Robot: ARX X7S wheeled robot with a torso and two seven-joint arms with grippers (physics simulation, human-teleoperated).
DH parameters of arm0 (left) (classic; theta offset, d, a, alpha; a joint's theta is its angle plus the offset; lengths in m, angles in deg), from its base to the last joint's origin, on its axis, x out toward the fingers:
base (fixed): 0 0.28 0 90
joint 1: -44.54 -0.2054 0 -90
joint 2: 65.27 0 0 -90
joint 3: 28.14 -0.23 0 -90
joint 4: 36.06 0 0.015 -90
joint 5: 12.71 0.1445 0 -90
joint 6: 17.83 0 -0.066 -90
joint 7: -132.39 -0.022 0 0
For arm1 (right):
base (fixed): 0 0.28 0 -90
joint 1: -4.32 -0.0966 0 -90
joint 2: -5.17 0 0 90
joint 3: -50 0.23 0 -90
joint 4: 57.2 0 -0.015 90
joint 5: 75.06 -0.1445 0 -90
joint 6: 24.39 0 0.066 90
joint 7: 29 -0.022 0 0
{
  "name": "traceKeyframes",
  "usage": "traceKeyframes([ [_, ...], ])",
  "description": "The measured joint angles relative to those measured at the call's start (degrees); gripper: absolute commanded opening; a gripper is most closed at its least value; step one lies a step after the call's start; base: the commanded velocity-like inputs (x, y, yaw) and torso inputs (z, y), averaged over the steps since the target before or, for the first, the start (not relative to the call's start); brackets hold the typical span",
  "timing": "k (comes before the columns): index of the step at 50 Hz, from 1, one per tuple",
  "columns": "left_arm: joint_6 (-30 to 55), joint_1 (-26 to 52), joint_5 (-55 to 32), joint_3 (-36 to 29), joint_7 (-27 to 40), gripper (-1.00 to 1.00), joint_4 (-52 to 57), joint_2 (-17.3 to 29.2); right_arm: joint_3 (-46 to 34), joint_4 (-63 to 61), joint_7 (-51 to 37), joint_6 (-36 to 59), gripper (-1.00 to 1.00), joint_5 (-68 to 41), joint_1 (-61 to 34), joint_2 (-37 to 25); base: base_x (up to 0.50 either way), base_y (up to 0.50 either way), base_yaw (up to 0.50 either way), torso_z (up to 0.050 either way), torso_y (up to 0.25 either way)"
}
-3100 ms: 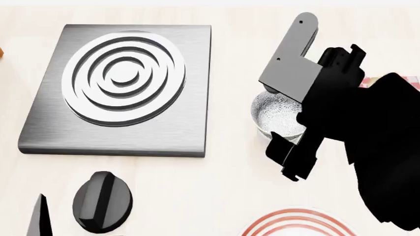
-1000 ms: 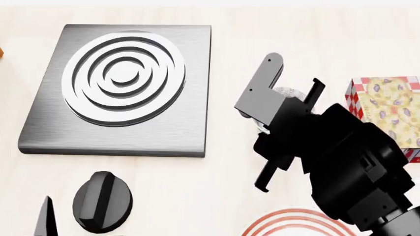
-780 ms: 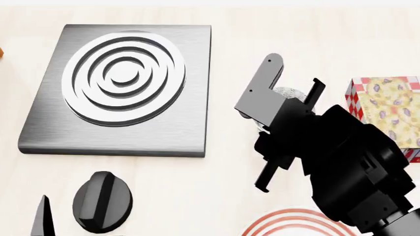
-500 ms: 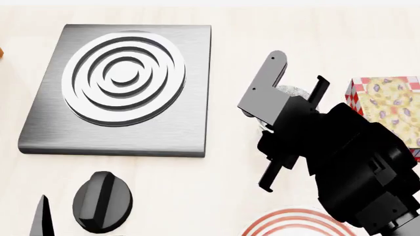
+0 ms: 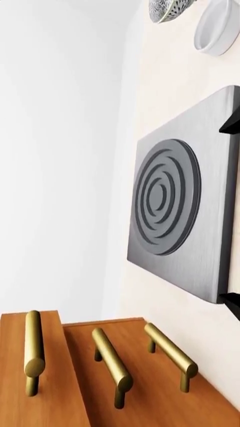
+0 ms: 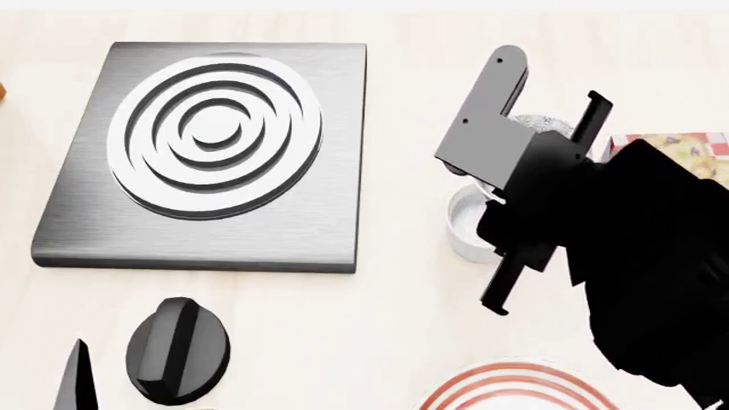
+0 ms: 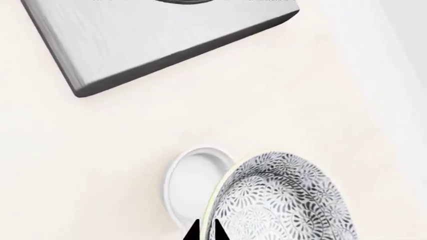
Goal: Pick the akita bowl on the ramekin and place it on the plate.
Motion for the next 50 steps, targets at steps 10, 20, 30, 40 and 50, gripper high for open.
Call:
traceKeyframes([
  [10, -0.2, 0.0, -0.4, -0.1, 0.2, 1.00, 0.0, 0.2, -0.6, -4.4, 1.8, 4.1, -1.00, 0.0, -2.7, -1.9, 0.00, 0.00, 0.00, 0.000, 0.000],
  [20, -0.2, 0.0, -0.9, -0.1, 0.5, 1.00, 0.2, 0.4, -1.7, -10.9, 4.6, 8.7, -1.00, -0.4, -5.2, -4.4, 0.00, 0.00, 0.00, 0.000, 0.000],
  [30, -0.1, 0.0, -1.3, -0.1, 0.8, 1.00, 0.3, 0.7, -3.0, -19.1, 7.8, 12.8, -1.00, -1.5, -7.1, -7.8, 0.00, 0.00, 0.00, 0.000, 0.002],
  [40, 0.0, 0.1, -1.6, -0.1, 1.2, 1.00, 0.4, 0.9, -3.2, -28.4, 9.8, 16.8, -1.00, -3.2, -7.5, -12.1, 0.00, 0.00, 0.00, 0.000, 0.000],
  [50, 0.0, 0.1, -1.9, -0.3, 1.5, 1.00, 0.4, 1.2, -2.4, -36.4, 10.1, 20.0, -1.00, -5.5, -5.8, -16.1, 0.00, 0.00, 0.00, 0.000, 0.000],
])
